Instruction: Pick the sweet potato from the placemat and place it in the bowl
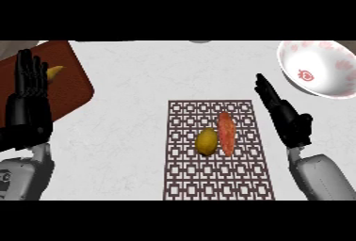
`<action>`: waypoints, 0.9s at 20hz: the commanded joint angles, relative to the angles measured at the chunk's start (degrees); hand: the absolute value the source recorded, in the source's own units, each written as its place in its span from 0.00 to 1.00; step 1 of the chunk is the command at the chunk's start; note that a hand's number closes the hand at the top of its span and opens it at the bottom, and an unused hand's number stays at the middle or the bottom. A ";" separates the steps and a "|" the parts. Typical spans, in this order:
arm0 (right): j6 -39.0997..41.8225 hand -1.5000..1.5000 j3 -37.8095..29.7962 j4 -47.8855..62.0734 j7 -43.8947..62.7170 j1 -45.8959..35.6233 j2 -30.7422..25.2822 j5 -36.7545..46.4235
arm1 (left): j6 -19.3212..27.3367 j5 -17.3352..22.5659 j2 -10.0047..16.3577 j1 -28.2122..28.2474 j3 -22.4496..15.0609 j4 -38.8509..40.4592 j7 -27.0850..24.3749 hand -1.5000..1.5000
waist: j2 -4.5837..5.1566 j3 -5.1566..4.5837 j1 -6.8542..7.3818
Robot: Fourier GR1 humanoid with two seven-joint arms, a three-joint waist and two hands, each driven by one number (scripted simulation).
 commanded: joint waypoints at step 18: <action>-31.66 0.00 9.60 -19.67 -4.15 16.28 12.14 23.83 | -10.40 0.06 -5.99 3.94 -11.93 6.01 9.76 0.50 | 1.24 -0.52 0.20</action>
